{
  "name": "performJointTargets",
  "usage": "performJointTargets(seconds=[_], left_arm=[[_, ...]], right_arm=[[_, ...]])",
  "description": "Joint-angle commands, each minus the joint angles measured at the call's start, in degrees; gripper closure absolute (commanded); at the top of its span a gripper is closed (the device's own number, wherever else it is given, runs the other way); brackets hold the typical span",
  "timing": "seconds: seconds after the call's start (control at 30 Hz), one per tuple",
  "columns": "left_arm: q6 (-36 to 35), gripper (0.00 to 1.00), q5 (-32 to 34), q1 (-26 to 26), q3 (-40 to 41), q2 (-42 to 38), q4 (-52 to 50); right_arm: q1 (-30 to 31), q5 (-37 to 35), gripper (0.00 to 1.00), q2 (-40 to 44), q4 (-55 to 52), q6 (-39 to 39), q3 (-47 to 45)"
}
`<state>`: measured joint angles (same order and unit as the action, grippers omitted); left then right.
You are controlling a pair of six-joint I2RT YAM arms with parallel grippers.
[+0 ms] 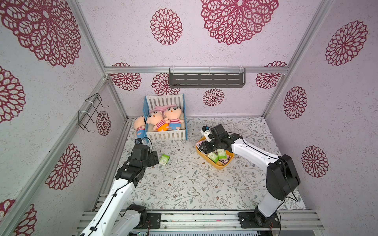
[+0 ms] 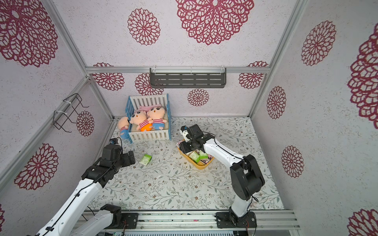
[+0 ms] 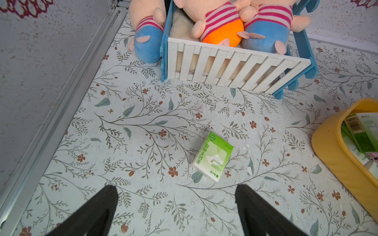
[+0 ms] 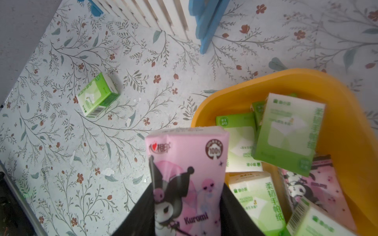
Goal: Put the pocket tissues into the storage box
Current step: Place the pocket tissues in the storage box.
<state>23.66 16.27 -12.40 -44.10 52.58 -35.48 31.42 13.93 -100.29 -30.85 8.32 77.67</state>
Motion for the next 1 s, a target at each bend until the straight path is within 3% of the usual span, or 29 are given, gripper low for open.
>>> performJointTargets(seconds=[0.0, 0.37, 0.97], left_arm=[[-0.1, 0.03, 0.6, -0.7, -1.2, 0.0, -0.1], [-0.6, 0.03, 1.0, -0.7, -1.3, 0.7, -0.1], [-0.9, 0.03, 1.5, -0.9, -1.4, 1.5, -0.2]], right_arm=[[-0.1, 1.2, 0.52, -0.5, 2.3, 3.3, 1.7], [-1.4, 0.4, 0.52, -5.8, -0.6, 6.2, 6.8], [-3.3, -2.0, 0.51, -9.8, -1.6, 6.6, 5.8]])
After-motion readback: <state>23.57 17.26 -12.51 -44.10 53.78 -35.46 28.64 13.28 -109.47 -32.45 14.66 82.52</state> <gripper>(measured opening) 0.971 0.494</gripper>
